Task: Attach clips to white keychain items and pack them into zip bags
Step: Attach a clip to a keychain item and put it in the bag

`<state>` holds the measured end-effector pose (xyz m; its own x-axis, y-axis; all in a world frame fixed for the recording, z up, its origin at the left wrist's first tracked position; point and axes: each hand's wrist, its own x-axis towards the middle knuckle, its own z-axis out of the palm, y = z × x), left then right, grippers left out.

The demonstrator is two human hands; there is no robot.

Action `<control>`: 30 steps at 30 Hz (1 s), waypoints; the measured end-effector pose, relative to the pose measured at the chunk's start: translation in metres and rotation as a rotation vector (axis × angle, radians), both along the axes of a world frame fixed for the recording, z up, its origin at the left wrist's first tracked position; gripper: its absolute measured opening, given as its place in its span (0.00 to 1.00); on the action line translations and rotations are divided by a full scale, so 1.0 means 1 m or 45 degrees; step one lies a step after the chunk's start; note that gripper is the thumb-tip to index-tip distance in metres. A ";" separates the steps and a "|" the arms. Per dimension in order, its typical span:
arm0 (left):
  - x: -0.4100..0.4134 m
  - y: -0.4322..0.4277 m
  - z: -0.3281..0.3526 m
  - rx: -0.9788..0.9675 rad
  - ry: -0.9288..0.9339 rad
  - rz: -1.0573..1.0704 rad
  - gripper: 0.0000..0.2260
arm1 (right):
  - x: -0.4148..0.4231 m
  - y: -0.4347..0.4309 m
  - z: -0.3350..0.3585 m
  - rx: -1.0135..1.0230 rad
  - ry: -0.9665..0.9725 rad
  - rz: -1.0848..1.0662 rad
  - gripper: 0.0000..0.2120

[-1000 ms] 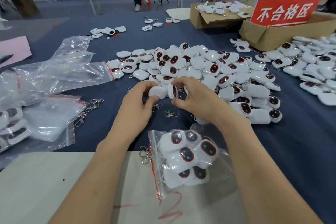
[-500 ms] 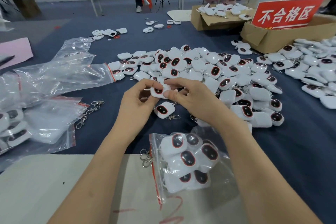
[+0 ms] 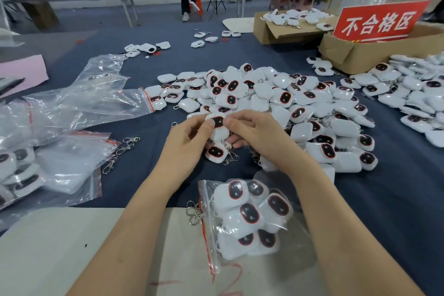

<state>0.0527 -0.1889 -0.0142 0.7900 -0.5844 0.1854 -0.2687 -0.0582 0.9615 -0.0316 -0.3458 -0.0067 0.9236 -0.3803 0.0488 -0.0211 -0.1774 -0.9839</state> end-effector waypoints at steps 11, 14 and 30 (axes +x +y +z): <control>0.004 0.000 -0.002 0.068 -0.078 -0.040 0.10 | 0.002 -0.002 -0.003 0.072 0.003 0.025 0.03; 0.004 0.000 -0.002 0.051 -0.056 -0.053 0.10 | 0.003 -0.002 -0.005 0.091 0.003 0.013 0.03; 0.002 0.000 -0.003 -0.020 -0.026 -0.121 0.10 | 0.002 -0.003 -0.007 0.005 -0.008 -0.037 0.04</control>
<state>0.0550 -0.1886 -0.0169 0.7273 -0.6532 0.2107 -0.2918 -0.0164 0.9563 -0.0294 -0.3483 -0.0137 0.9118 -0.4071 0.0531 -0.0200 -0.1732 -0.9847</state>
